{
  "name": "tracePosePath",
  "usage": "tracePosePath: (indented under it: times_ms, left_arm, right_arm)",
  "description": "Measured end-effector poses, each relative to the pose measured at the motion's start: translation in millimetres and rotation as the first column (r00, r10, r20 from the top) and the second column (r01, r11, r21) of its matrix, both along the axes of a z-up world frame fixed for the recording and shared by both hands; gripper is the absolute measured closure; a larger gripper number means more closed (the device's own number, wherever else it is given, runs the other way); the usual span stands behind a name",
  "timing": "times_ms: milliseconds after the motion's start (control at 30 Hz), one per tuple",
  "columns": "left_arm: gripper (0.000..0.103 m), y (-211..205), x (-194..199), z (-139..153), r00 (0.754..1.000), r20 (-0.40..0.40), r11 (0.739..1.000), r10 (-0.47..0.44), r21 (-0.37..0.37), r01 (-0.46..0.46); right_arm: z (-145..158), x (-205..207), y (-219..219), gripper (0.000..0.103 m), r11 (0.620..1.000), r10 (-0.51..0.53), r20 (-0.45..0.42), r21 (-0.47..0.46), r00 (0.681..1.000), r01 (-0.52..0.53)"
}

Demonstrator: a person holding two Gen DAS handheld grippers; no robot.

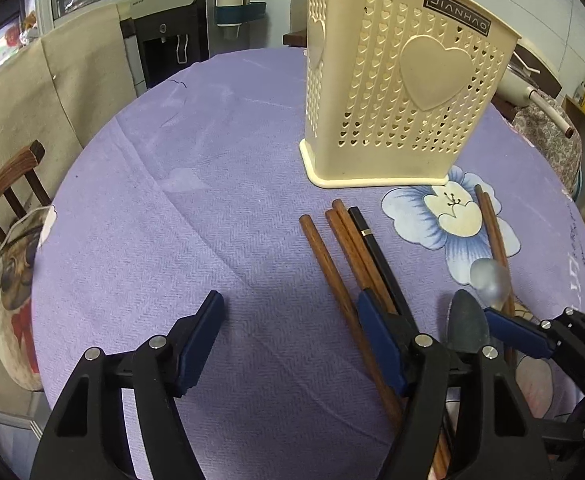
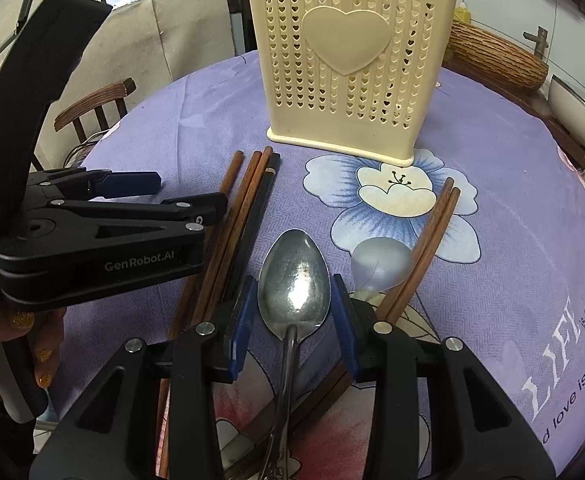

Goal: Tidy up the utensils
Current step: 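Position the right tool around the steel spoon while the left tool straddles a brown chopstick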

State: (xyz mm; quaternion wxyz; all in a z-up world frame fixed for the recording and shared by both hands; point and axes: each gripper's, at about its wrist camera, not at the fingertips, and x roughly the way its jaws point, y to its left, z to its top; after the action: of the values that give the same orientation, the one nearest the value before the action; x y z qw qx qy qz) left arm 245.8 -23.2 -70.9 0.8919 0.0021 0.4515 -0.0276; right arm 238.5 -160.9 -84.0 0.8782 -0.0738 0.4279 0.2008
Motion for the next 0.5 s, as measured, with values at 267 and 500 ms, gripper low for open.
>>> tracePosePath:
  times_ms: [267, 500]
  left_arm:
    - [0.044, 3.8, 7.1, 3.7, 0.999, -0.04, 1.0, 0.012, -0.008, -0.013]
    - [0.061, -4.8, 19.3, 4.3, 0.999, -0.046, 1.0, -0.015, 0.007, 0.015]
  right_arm:
    - [-0.1, 1.6, 9.3, 0.065, 0.999, -0.007, 0.003, -0.034, 1.0, 0.007]
    - [-0.3, 5.2, 12.4, 0.065, 0.999, 0.001, -0.004, -0.045, 1.0, -0.002]
